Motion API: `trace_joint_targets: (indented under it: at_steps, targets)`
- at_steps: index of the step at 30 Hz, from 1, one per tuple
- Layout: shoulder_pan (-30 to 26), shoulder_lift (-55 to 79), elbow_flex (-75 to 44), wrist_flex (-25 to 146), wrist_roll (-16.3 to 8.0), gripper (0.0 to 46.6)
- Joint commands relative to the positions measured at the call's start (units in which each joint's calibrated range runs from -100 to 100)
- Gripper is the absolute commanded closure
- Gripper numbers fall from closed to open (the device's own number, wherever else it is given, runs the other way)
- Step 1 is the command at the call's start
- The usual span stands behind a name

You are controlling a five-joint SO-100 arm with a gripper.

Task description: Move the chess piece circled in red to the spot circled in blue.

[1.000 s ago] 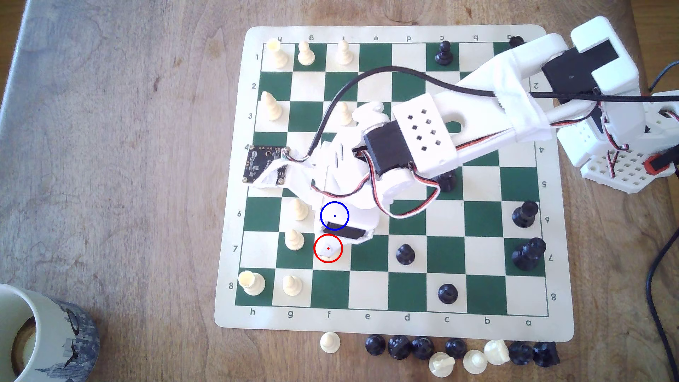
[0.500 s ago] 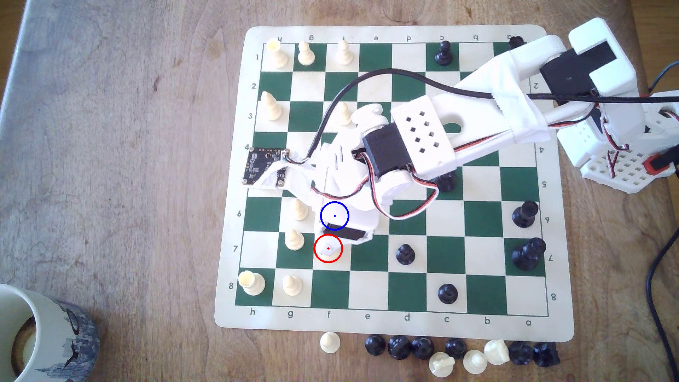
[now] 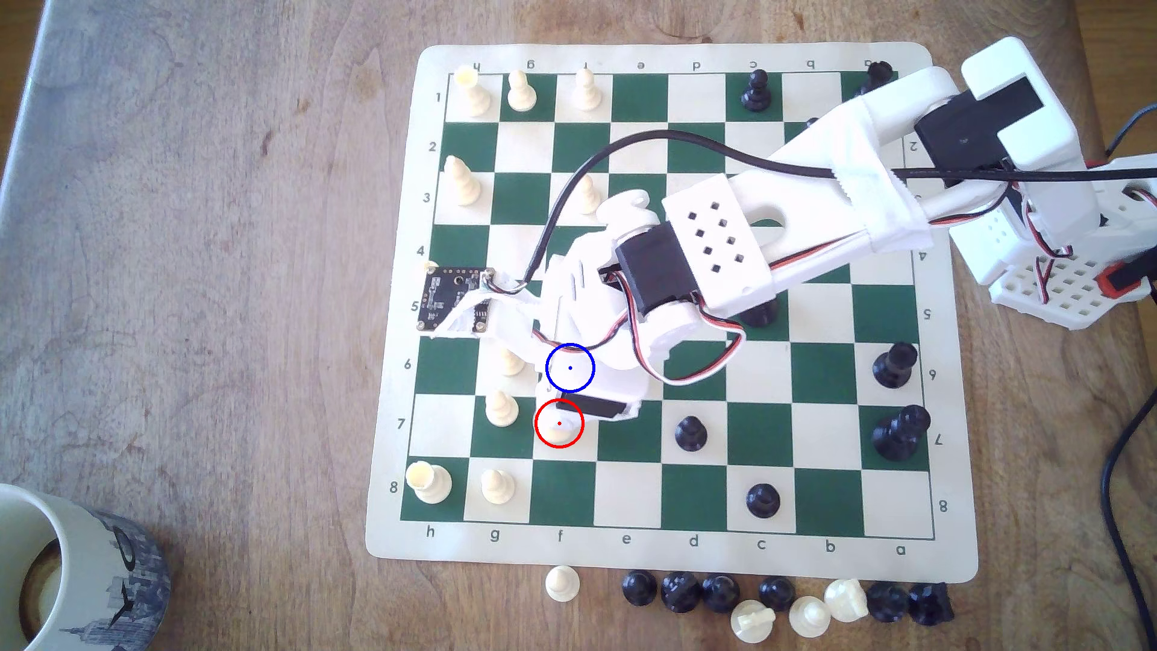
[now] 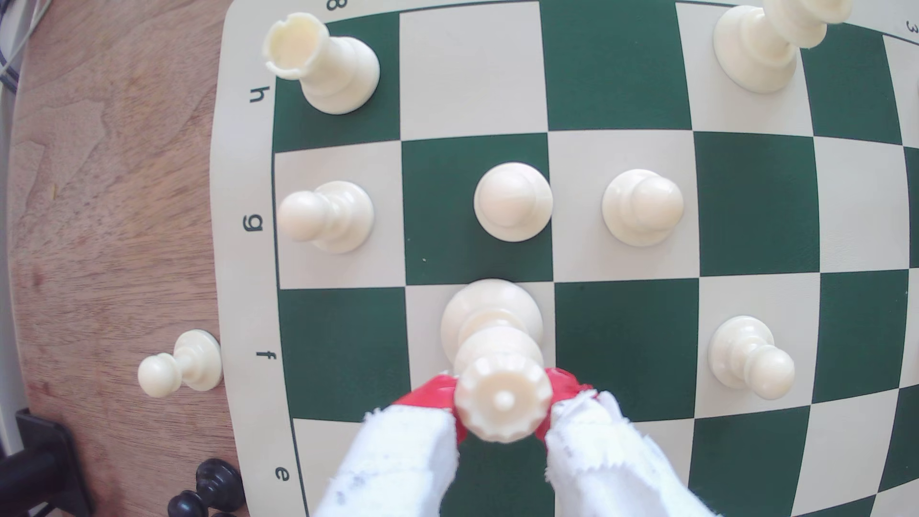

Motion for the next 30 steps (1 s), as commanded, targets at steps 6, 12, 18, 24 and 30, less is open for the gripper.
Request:
trace_joint_targets:
  at_steps: [6,12,18,24,30]
  targets:
    - [-0.67,-5.71,-3.89,-0.91,0.44,43.1]
    - [-0.59,-10.71,-4.17,1.96,0.73,43.1]
    - [0.43,-15.81,-3.98,4.66,1.12,43.1]
    - [2.85,-18.44,0.64,4.74,1.95,43.2]
    - [3.79,-17.59,6.44,1.63,2.64,43.1]
